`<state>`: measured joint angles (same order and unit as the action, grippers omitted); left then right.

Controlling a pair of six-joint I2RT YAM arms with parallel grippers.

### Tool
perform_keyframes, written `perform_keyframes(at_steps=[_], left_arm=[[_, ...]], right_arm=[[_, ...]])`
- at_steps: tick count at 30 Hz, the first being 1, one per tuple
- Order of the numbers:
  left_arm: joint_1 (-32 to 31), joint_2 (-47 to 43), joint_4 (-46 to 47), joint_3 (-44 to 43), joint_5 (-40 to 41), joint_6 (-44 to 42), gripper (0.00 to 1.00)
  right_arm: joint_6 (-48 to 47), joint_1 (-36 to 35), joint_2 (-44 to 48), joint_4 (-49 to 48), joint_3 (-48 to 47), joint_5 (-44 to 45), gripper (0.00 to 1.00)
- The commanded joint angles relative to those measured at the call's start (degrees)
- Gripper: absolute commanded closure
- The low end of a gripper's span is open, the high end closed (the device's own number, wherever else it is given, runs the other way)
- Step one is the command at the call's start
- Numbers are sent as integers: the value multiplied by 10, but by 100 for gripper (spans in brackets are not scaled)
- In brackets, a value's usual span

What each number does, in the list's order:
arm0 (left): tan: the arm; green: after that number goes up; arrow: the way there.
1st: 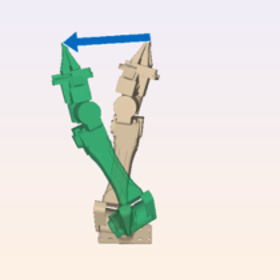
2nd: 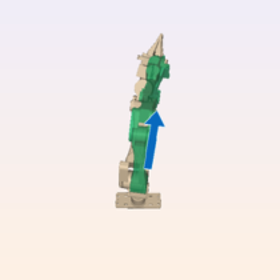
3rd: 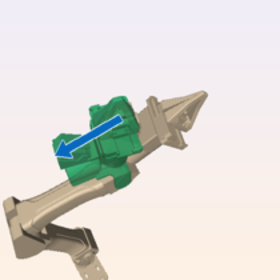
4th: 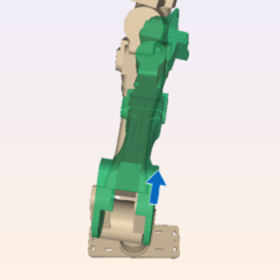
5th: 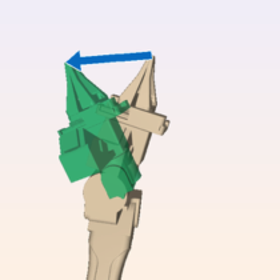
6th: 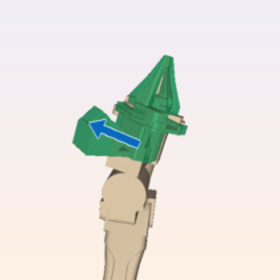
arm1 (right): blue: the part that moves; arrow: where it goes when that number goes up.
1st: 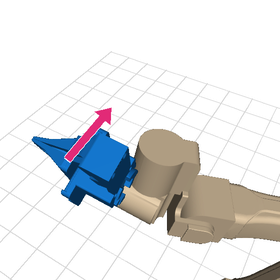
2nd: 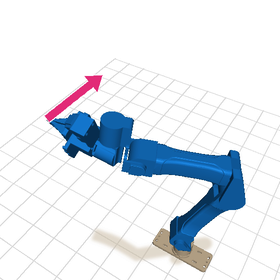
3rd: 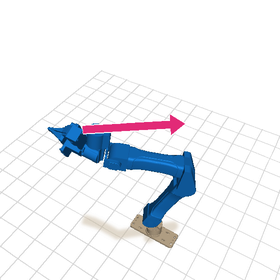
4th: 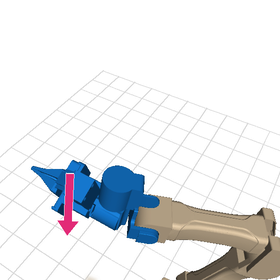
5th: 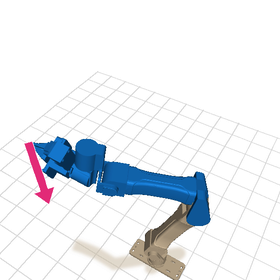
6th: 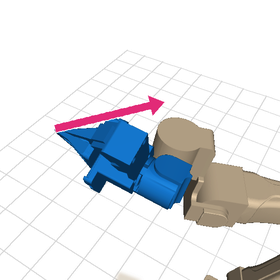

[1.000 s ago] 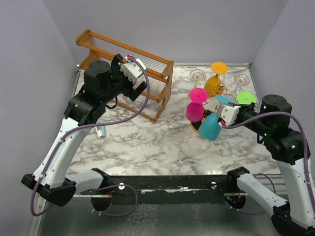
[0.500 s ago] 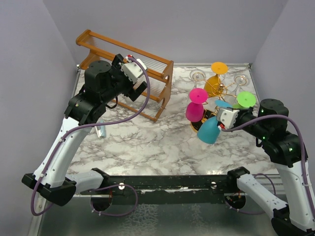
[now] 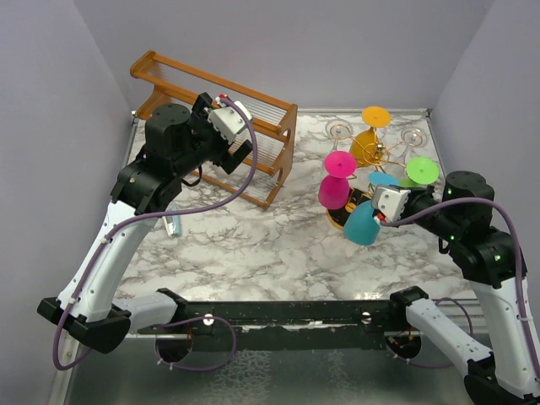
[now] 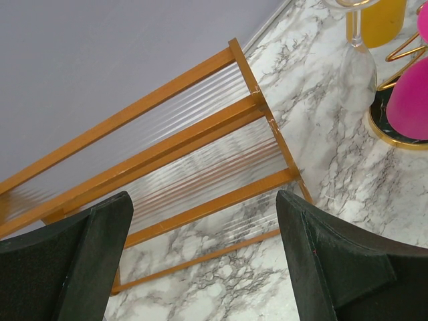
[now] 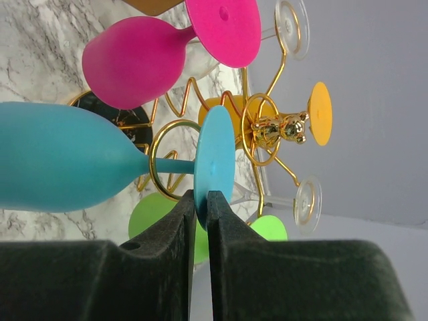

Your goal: Place the wine glass upside down on the wine glass rack

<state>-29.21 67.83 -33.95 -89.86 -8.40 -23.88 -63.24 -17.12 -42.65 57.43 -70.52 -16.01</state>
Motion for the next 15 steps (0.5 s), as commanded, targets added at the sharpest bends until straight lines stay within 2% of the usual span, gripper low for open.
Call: perform_keyframes(at_steps=[1,15], left_arm=[[3,-2,7,2,-14,-5,9],[3,-1,6,3,-19,-6,9]], right_arm=[[10,7,7,2,9,-18,86],[13,10,13,3,13,-17,77]])
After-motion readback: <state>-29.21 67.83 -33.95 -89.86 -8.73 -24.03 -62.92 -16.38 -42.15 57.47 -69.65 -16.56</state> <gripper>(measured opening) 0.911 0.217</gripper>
